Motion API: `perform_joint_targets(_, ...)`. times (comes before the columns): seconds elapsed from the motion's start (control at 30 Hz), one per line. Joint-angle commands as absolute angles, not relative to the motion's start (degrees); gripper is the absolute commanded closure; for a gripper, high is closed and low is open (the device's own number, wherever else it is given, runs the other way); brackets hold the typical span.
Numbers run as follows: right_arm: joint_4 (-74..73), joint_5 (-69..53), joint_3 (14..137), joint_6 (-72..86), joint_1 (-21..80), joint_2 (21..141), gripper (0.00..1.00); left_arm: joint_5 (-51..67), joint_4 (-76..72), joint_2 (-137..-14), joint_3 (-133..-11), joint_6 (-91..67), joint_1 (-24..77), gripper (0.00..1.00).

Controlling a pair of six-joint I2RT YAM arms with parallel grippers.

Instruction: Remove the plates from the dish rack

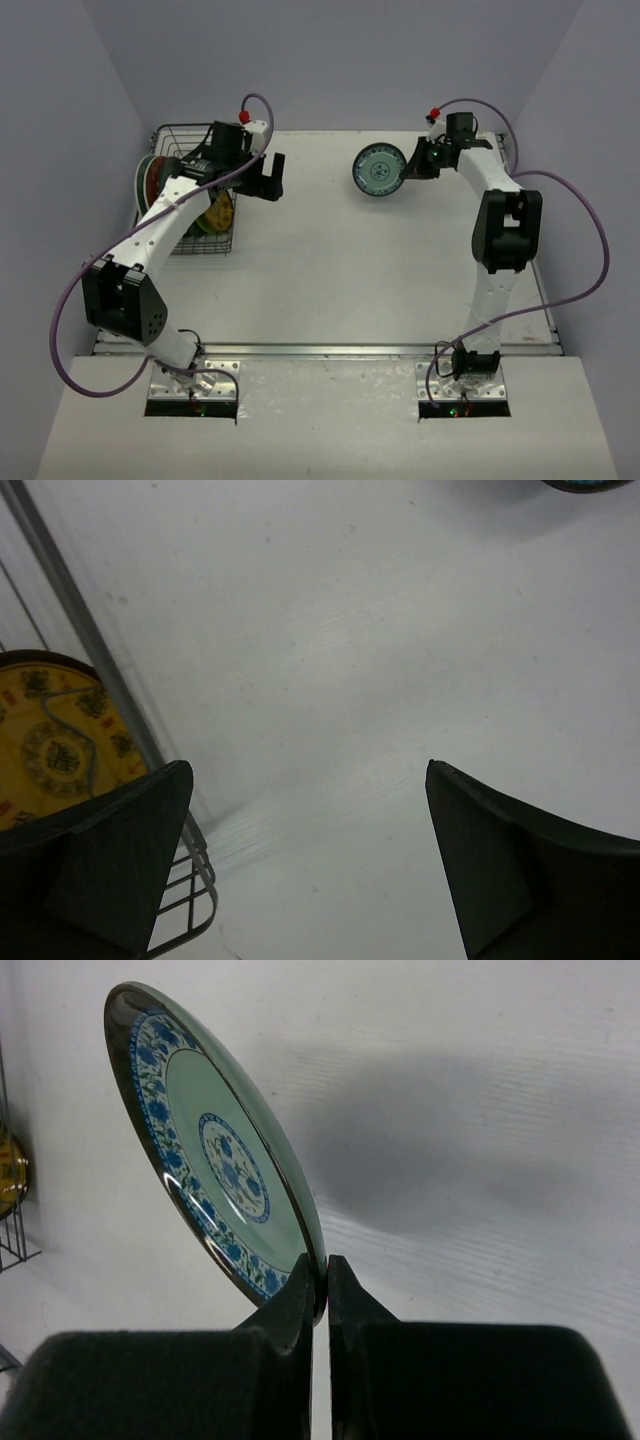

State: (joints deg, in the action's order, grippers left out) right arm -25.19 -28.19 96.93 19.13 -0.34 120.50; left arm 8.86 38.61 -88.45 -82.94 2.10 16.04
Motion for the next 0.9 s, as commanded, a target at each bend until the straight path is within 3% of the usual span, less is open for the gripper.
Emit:
perform_joint_targets(0.0, -28.23, -29.83, 106.15, 20.52, 0.44, 127.16, 1.0, 2.71, 33.36, -87.66, -83.9, 0.61, 13.83, 0.0)
perform_joint_targets(0.17, -29.6, -30.16, 117.48, 24.4, 0.36, 138.98, 1.0, -3.27, 31.06, -87.01, -84.18, 0.54, 12.77, 0.02)
perform_joint_targets(0.4, -27.92, -31.9, 118.18, 27.85, 0.71, 144.04, 1.0, -10.05, 29.32, -87.09, -82.73, 0.96, 12.37, 0.06)
perform_joint_targets(0.73, -27.95, -36.03, 116.37, 31.36, 2.28, 145.99, 1.0, -17.55, 29.68, -87.79, -81.11, 0.53, 9.34, 0.26)
perform_joint_targets(0.87, -27.69, -35.57, 116.12, 31.6, 2.64, 145.47, 0.76, -17.35, 31.79, -90.11, -82.57, -1.71, 6.89, 0.41)
